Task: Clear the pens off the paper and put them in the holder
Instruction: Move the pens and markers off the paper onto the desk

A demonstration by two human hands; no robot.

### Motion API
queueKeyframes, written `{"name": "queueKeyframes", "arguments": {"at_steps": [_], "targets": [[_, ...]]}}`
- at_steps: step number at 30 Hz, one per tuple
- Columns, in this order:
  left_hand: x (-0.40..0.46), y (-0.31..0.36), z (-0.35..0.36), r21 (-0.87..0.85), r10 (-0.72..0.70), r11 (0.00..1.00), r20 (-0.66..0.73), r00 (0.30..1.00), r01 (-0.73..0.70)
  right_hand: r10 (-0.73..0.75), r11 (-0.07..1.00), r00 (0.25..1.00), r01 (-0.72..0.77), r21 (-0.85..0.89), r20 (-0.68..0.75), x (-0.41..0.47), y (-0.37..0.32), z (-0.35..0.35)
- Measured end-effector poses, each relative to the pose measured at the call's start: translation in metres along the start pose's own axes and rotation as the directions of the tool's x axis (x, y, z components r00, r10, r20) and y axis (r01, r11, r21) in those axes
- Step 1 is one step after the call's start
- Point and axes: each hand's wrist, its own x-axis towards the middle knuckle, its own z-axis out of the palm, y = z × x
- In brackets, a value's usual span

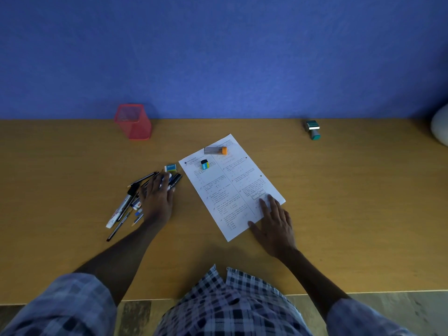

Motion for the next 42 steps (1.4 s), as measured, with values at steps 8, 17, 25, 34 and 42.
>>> {"name": "queueKeyframes", "arguments": {"at_steps": [8, 17, 25, 34, 42], "targets": [[0.014, 0.011, -0.005, 0.132, 0.198, 0.970, 0.059, 0.978, -0.204, -0.002, 1.000, 1.000, 0.002, -0.003, 0.004, 0.000, 0.000, -0.001], [0.027, 0.019, 0.002, 0.190, 0.168, 0.961, 0.166, 0.972, -0.199, 0.000, 1.000, 1.000, 0.000, 0.031, -0.007, 0.000, -0.001, -0.002], [0.022, 0.005, 0.001, 0.155, 0.125, 0.978, 0.105, 0.987, -0.140, 0.012, 1.000, 1.000, -0.012, 0.022, 0.000, -0.001, -0.001, 0.000], [0.053, 0.064, 0.011, 0.053, 0.292, 0.950, 0.183, 0.939, -0.306, 0.026, 0.999, 1.000, -0.026, 0.021, 0.007, 0.001, 0.001, 0.002], [0.091, 0.096, 0.028, 0.091, 0.376, 0.911, 0.222, 0.900, -0.403, 0.048, 0.998, 0.998, -0.049, 0.030, 0.045, 0.002, 0.001, 0.004]]}}
